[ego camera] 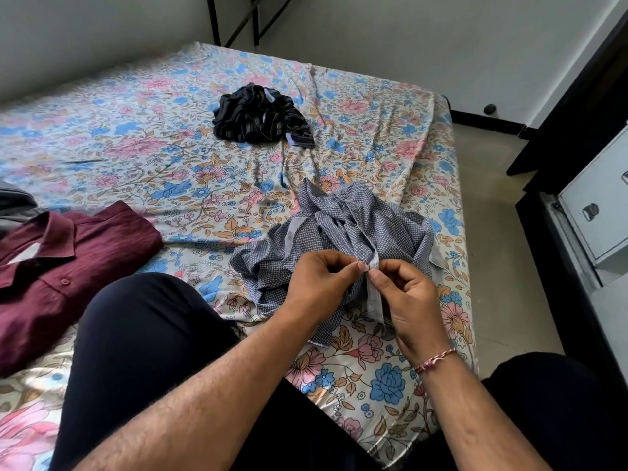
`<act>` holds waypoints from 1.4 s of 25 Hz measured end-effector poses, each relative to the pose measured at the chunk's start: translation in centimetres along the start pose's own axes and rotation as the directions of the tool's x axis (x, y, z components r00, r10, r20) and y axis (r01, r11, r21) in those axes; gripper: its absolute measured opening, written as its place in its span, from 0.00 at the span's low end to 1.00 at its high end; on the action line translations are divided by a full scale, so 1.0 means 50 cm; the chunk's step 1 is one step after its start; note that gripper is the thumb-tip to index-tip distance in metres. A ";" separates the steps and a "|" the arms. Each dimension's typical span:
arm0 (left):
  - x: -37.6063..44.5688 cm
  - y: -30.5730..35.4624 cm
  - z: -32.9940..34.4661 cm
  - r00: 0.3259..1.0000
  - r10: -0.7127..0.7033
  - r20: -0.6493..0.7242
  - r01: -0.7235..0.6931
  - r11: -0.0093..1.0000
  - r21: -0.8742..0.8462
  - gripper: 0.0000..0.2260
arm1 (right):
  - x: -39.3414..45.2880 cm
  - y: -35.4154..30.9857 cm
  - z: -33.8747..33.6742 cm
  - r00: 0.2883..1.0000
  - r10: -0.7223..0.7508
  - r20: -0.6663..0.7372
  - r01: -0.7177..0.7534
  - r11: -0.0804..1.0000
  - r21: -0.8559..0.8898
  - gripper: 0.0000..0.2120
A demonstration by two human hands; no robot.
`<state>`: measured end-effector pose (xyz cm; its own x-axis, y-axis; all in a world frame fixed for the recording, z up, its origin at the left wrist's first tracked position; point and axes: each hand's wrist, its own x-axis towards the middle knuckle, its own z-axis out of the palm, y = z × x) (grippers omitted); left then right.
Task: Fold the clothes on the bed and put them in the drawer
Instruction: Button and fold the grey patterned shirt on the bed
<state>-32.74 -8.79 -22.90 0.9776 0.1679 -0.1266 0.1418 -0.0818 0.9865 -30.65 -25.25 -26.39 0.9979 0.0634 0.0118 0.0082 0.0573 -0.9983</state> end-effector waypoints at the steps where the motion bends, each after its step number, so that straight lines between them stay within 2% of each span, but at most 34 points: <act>1: 0.000 -0.001 0.001 1.000 0.010 -0.026 -0.010 1.000 -0.011 0.05 | -0.001 -0.001 0.001 1.000 -0.007 -0.015 0.007 1.000 0.004 0.04; 6: -0.002 -0.006 0.005 1.000 0.018 -0.024 -0.020 0.998 -0.061 0.05 | -0.002 -0.003 0.006 0.997 -0.070 -0.012 0.070 0.996 -0.047 0.06; 15: 0.004 -0.014 0.011 0.997 0.050 -0.066 -0.048 0.998 0.035 0.05 | -0.011 -0.005 0.016 0.995 -0.097 -0.030 0.095 0.994 -0.061 0.07; 20: 0.010 -0.019 0.011 0.999 -0.016 -0.040 0.015 0.999 -0.040 0.04 | -0.005 0.000 0.015 0.994 -0.111 0.010 0.111 0.991 -0.078 0.09; 23: 0.013 -0.023 0.011 0.999 -0.006 -0.033 0.006 1.000 -0.022 0.04 | 0.000 0.009 0.015 0.985 -0.167 0.031 0.170 0.964 -0.207 0.10; 27: 0.010 -0.025 0.019 0.996 -0.001 -0.092 -0.001 1.000 -0.024 0.05 | 0.005 0.015 0.016 0.953 -0.304 0.020 0.283 0.859 -0.426 0.12; 31: 0.012 -0.036 0.021 0.997 0.023 -0.079 -0.026 0.999 -0.038 0.04 | 0.003 0.010 0.019 0.930 -0.367 0.007 0.322 0.808 -0.494 0.12; 35: 0.022 -0.041 0.018 0.995 0.040 -0.086 -0.033 0.996 0.084 0.04 | 0.003 0.010 0.019 0.921 -0.389 0.020 0.337 0.771 -0.540 0.11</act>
<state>-31.81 -9.35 -25.14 0.9657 0.2481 -0.0772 0.1218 -0.1697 0.9779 -30.57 -24.28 -26.82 0.9147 0.0559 0.4002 0.3774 -0.4724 -0.7965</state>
